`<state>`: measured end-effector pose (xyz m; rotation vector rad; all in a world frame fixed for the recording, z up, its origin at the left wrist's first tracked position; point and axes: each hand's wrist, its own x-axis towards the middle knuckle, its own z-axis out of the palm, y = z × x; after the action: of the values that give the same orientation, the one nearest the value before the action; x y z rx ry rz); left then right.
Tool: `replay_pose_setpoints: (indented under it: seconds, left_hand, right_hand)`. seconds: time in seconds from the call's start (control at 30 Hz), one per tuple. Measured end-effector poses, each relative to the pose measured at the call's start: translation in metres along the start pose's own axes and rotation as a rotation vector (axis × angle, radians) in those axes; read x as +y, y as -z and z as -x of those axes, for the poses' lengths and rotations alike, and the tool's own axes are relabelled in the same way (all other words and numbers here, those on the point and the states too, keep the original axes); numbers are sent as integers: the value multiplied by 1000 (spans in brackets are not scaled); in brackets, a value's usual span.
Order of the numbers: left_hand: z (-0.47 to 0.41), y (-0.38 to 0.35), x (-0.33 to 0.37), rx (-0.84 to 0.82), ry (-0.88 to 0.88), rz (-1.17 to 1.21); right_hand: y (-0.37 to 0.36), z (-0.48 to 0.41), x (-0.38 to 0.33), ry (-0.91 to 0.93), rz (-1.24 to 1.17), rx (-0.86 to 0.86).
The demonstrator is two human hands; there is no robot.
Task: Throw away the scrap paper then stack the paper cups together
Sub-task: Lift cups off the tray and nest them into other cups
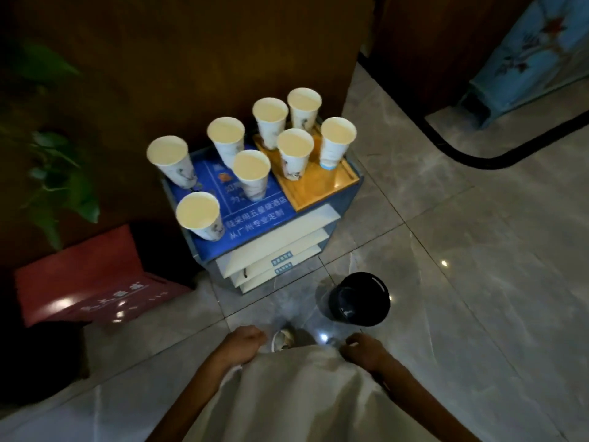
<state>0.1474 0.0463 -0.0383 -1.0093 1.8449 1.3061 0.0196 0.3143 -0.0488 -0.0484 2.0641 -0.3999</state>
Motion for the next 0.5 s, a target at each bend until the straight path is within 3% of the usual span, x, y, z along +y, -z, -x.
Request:
replay_pose_setpoints:
  seconds: [0.17, 0.5]
  left_hand:
    - [5, 22, 3, 167, -69, 115]
    - [19, 81, 81, 397, -313, 109]
  right_hand:
    - [21, -24, -60, 209, 206, -90]
    - [103, -42, -197, 557, 147, -42]
